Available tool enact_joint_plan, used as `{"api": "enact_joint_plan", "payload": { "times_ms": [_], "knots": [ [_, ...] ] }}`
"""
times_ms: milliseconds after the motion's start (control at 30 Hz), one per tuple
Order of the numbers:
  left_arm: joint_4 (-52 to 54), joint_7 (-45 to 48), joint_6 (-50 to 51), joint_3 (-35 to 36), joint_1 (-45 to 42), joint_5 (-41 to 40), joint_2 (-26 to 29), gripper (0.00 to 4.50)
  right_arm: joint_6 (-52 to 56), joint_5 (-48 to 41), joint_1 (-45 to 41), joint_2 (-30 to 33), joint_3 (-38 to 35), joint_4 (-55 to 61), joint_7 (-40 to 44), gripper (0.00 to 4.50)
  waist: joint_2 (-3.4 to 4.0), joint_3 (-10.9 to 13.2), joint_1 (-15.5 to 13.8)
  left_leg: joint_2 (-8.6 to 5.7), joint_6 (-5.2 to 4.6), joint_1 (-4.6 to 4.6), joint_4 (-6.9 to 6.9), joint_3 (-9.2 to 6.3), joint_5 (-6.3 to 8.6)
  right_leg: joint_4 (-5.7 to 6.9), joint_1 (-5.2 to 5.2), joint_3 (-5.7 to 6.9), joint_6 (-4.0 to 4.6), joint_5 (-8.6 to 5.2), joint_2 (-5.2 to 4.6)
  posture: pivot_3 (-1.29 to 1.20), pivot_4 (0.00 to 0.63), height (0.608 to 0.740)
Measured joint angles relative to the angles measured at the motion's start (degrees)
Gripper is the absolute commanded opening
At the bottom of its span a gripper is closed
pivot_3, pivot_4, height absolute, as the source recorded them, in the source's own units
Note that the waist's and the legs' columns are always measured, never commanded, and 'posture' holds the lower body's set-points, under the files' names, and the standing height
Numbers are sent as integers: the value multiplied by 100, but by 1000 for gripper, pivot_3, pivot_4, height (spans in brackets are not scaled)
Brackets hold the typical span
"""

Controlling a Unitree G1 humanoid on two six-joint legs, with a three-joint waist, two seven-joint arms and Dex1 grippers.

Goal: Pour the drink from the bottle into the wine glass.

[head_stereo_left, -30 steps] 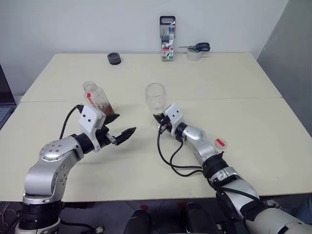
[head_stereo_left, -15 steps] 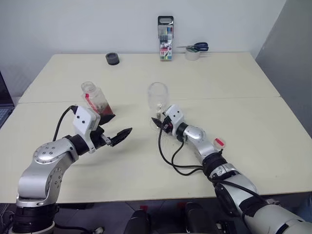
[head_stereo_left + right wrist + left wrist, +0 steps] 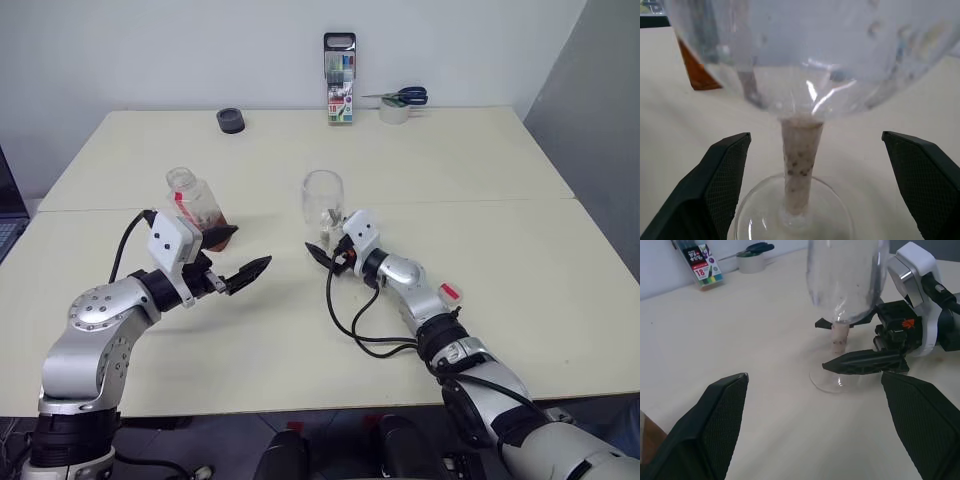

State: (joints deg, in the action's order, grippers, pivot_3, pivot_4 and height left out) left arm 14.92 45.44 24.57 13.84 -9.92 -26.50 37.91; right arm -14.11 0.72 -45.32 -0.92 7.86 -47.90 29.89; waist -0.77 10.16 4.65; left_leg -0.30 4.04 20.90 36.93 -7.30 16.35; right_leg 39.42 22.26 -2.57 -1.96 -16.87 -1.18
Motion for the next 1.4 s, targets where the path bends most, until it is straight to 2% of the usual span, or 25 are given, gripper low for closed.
{"api": "enact_joint_plan", "payload": {
  "times_ms": [467,700,1033,1267,1400],
  "knots": [
    [-334,28,-393,-2,-162,-44,-264,4500,762,22,668,486,30,1280,50,4475,0,2,-4,1,0,2,-1,2,0,-3,0,0,0,0,0,0,150,740],
    [-341,-29,-810,-12,70,75,-437,4500,1010,95,1106,890,146,2038,123,4475,0,2,-18,0,0,4,-1,1,0,-11,-1,0,0,0,-3,0,150,740],
    [-867,-690,-1243,-225,639,770,-806,4500,2303,-56,2571,2068,265,4520,794,4475,1,3,-135,2,-1,10,-7,-3,1,-34,-4,4,-2,-1,-3,0,150,740],
    [-1792,-1398,-1674,-68,451,1197,-884,4500,3030,-937,3290,2441,107,6651,1170,4475,-1,4,-191,2,-1,11,-4,-14,1,-38,-11,16,-4,-1,-3,0,150,740],
    [-2117,-1477,-1784,-36,119,1232,-882,4500,3487,-1463,3339,2568,72,7331,1325,4475,-6,6,-225,0,-1,12,-3,-15,1,-41,-13,18,-6,0,-4,0,150,740]
  ]
}}
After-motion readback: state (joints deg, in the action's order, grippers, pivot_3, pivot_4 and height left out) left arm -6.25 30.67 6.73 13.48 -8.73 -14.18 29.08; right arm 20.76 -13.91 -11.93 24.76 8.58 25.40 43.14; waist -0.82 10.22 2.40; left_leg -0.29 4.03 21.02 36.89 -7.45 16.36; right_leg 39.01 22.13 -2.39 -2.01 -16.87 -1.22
